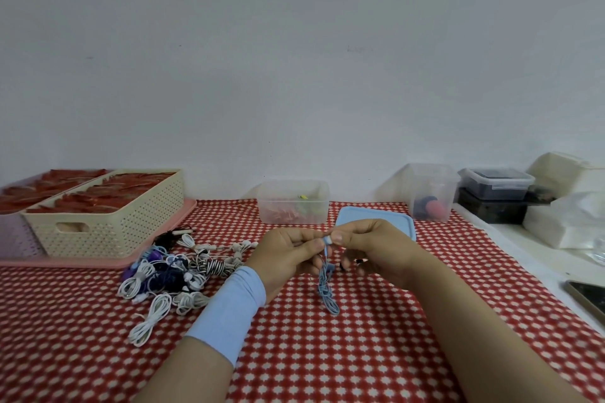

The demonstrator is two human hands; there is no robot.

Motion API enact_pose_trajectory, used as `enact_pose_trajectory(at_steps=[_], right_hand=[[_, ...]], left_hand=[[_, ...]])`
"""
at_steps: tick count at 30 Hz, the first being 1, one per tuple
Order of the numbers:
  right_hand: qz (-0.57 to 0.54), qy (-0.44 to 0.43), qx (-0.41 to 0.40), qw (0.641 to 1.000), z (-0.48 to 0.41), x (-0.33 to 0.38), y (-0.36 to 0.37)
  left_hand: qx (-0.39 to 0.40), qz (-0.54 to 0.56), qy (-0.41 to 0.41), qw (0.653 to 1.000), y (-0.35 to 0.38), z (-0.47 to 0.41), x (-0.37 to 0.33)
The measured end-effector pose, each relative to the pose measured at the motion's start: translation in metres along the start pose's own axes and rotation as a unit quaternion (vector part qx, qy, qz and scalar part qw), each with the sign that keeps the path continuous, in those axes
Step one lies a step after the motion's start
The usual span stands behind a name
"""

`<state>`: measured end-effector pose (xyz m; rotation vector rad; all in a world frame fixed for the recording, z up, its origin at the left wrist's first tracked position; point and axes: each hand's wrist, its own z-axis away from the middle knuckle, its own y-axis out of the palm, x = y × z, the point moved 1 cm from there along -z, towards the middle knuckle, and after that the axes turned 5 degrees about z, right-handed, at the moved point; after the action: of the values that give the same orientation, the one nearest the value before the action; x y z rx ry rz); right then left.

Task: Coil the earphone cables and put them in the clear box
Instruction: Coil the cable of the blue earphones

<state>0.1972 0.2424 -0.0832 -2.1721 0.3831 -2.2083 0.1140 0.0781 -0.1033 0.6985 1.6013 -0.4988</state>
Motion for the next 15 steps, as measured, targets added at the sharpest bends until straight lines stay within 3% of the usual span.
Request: enact_pose_trajectory(at_steps=[11, 15], right_hand=[[-0.042, 0.142, 0.024, 0.989, -0.0015, -0.0011, -0.0019], [-0.049, 0.134, -0.008, 0.99, -0.0043, -0.0036, 0.001]], left_hand=[[-0.017, -0.1, 0.033, 0.994, 0.0027, -0.0007, -0.0049], [-0.042, -0.137, 0.053, 0.988, 0.0043, -0.0011, -0.0042]])
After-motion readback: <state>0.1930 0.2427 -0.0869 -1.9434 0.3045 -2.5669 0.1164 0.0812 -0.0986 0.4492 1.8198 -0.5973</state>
